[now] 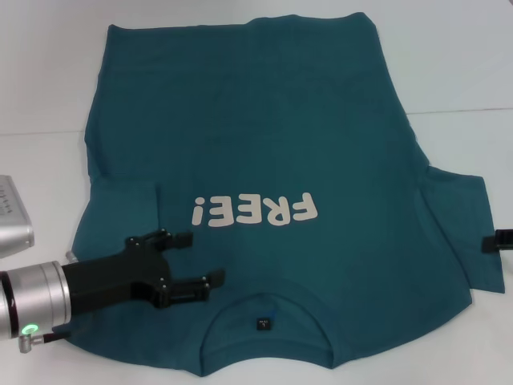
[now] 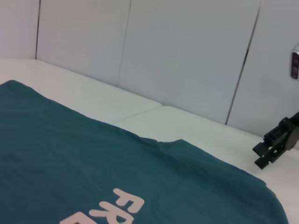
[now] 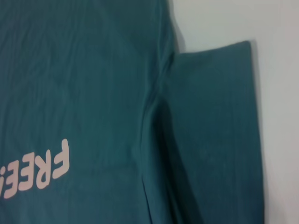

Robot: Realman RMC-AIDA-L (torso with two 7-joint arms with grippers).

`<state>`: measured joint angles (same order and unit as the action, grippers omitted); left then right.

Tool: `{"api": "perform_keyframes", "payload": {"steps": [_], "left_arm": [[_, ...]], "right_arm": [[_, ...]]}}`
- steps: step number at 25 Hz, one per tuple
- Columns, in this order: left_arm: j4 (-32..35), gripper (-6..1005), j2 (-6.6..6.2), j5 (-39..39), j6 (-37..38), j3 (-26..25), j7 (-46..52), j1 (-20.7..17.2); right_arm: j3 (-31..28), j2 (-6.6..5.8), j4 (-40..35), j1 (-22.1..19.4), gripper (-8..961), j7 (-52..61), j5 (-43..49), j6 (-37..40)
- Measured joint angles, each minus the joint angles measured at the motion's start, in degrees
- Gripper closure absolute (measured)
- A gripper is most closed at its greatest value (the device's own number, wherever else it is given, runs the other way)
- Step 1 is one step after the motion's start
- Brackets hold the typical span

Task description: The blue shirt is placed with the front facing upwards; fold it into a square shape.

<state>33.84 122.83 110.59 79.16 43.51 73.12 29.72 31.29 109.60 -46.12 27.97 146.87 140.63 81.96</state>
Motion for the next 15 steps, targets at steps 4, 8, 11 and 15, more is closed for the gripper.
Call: {"api": "perform_keyframes", "payload": {"steps": [4,8,11,15], "left_arm": [[-0.01,77,0.16,0.43,0.01,0.00,0.00,0.05],[-0.01,77,0.22,0.43,0.03,0.00,0.00,0.07],[-0.01,78,0.22,0.43,-0.03,0.00,0.00,0.08],[-0.01,78,0.22,0.43,-0.08,0.00,0.00,0.17]], "right_arm": [[1.21,0.15,0.72,0.20,28,0.19,0.04,-0.82],[1.39,0.17,1.39,0.53,28,0.21,1.16,-1.57],[1.40,0.17,1.86,0.78,28,0.22,2.08,-1.99],[1.40,0.23,2.60,0.95,28,0.12,2.18,-2.41]]}}
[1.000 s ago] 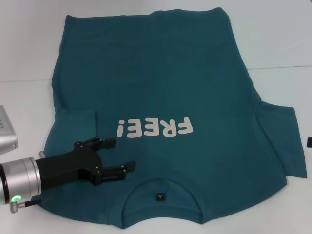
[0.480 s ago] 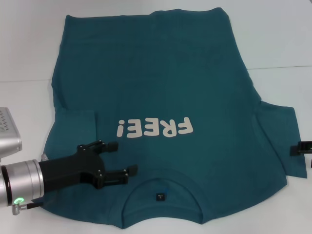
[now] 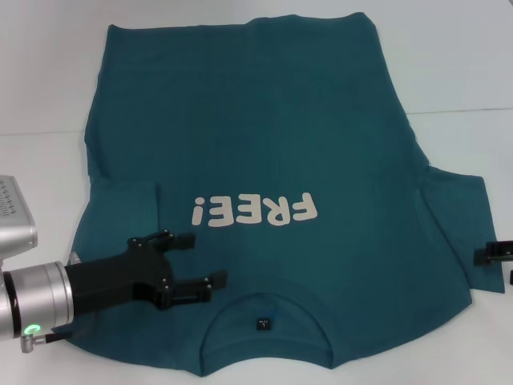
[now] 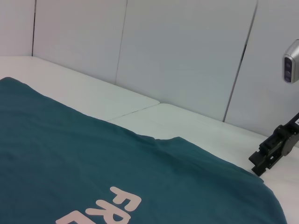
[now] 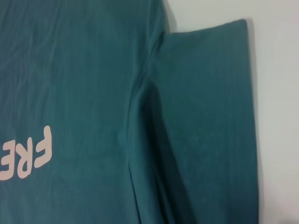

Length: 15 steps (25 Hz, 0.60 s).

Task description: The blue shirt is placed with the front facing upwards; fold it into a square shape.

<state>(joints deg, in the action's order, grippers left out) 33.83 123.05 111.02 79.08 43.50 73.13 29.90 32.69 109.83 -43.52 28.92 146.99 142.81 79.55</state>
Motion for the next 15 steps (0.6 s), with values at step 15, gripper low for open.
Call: {"api": "perform_keyframes", "payload": {"steps": [15], "left_arm": [[0.00,77,0.00,-0.02,-0.16,0.00,0.00,0.50]], "right_arm": [[-0.80,1.58,1.29,-0.20,28,-1.21,-3.24,-1.21]]}}
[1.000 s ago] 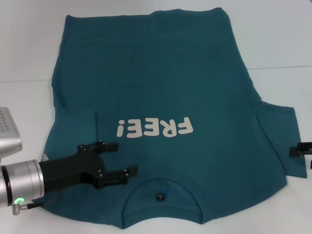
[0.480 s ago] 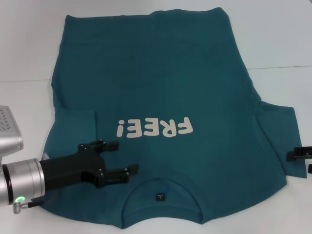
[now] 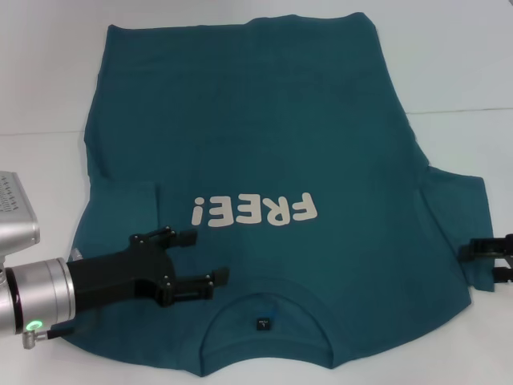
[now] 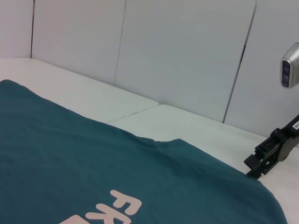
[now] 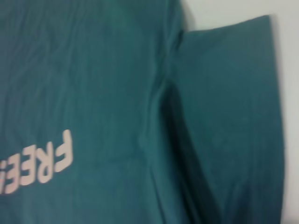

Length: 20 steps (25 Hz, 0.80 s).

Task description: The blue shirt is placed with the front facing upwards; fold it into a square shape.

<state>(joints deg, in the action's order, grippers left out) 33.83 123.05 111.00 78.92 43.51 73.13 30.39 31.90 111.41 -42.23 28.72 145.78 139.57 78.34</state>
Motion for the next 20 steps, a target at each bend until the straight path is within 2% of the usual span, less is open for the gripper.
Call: {"api": "perform_keyframes", "payload": {"steps": [8,20], "left_arm": [[0.00,77,0.00,0.00,-0.05,0.00,0.00,0.11],[0.00,78,0.09,0.00,-0.09,0.00,0.00,0.11]], "right_arm": [[-0.12,-0.17,-0.03,-1.55,90,-0.09,-3.72,0.12],[-1.72,-0.23,-0.11,-2.13,194,-0.40,-4.02,0.29]]}}
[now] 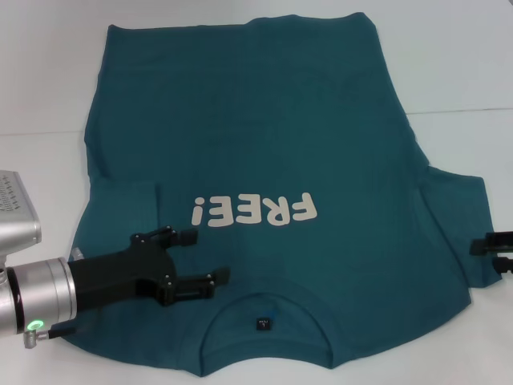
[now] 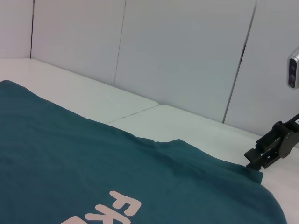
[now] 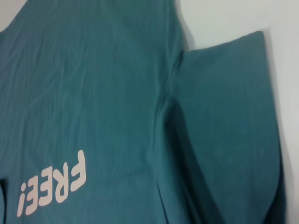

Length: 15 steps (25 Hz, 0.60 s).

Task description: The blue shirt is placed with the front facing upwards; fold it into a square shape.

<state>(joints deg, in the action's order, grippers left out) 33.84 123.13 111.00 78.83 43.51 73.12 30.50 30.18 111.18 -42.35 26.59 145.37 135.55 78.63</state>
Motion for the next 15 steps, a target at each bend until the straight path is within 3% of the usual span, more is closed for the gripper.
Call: {"api": "perform_keyframes", "payload": {"steps": [4,9,12,15], "left_arm": [[0.00,78,0.00,-0.06,0.00,0.00,0.00,0.00],[0.05,77,0.00,-0.33,0.00,-0.10,-0.03,0.00],[0.20,77,0.00,-0.36,0.00,-0.19,-0.03,0.07],[0.31,78,0.00,-0.43,0.01,-0.37,-0.03,0.17]], "right_arm": [[-0.47,-0.01,-0.44,-0.40,256,-0.68,-0.03,0.59],[-0.48,-0.30,-0.63,-0.64,486,-1.34,-0.03,0.95],[-0.52,-0.49,-0.77,-0.72,719,-1.55,0.00,1.16],[-1.21,-0.71,-1.58,-0.85,781,-1.57,0.00,1.35]]}}
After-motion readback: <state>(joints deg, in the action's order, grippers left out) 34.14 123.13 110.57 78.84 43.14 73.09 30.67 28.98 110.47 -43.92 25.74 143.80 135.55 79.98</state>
